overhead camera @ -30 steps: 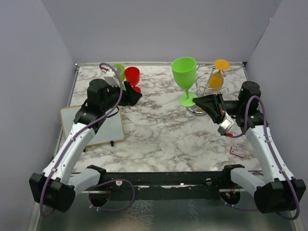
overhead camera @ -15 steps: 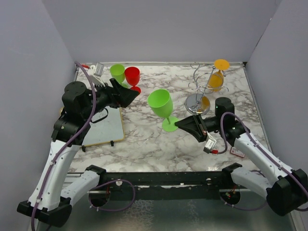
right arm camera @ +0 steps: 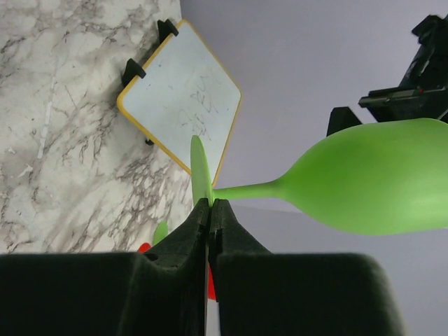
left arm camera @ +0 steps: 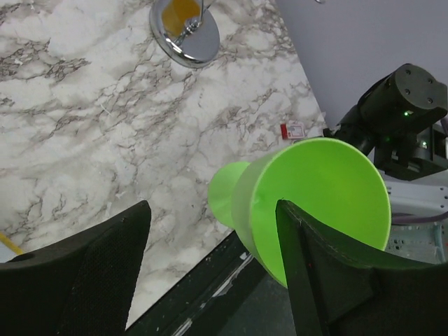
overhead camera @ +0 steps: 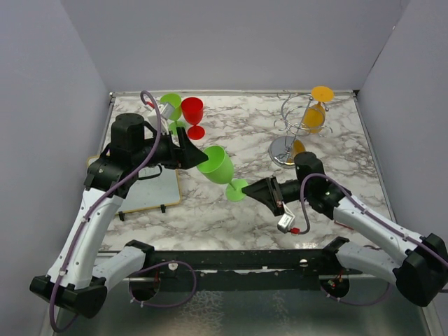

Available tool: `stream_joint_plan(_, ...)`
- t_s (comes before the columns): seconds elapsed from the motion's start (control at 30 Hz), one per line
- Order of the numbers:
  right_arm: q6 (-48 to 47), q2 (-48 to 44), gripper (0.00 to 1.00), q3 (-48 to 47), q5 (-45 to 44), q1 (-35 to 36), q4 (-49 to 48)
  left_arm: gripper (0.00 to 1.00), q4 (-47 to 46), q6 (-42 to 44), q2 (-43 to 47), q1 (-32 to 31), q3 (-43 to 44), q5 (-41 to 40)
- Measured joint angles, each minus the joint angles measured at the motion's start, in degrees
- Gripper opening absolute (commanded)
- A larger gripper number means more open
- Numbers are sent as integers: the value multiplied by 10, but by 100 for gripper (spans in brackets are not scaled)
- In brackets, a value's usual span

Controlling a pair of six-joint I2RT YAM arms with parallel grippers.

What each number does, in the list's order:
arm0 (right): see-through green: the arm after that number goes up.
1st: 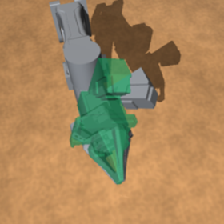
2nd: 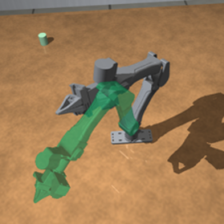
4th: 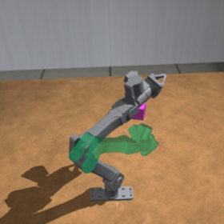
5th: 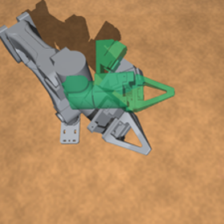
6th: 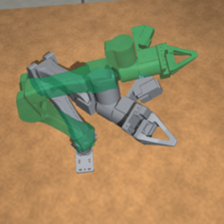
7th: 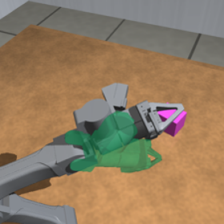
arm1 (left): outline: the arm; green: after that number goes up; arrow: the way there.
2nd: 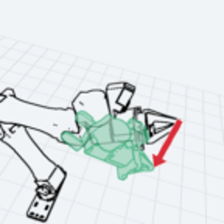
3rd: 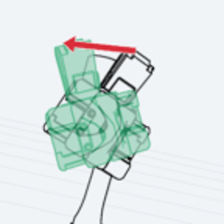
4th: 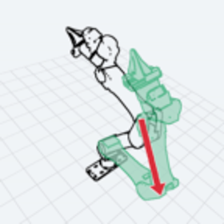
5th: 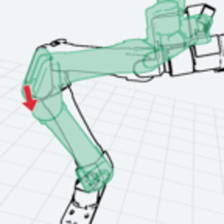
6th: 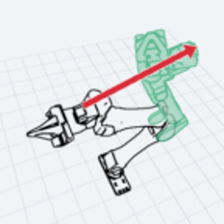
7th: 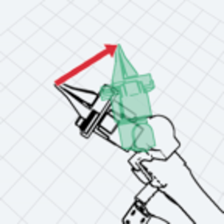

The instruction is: Take the wine glass off the wine glass rack

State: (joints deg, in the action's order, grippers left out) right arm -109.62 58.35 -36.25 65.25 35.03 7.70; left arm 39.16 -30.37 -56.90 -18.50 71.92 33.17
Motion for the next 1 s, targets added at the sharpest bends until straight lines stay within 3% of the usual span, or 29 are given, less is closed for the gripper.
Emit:
stream_joint_plan(0.4, -11, 23, 1, 4, -74, 32, -15, 50, 61, 72, -6, 0, 16, 3)
stream_joint_plan(0.63, -22, 62, 1, 4, -90, 39, -17, 30, 66, 92, -30, 0, 3, 9)
stream_joint_plan(0.87, -14, 70, 2, 15, -91, 44, -45, 32, 70, 98, -32, 0, -20, 12)
stream_joint_plan(1.0, -8, 77, 3, 18, -91, 44, -52, 21, 76, 99, -34, 0, -35, 18)
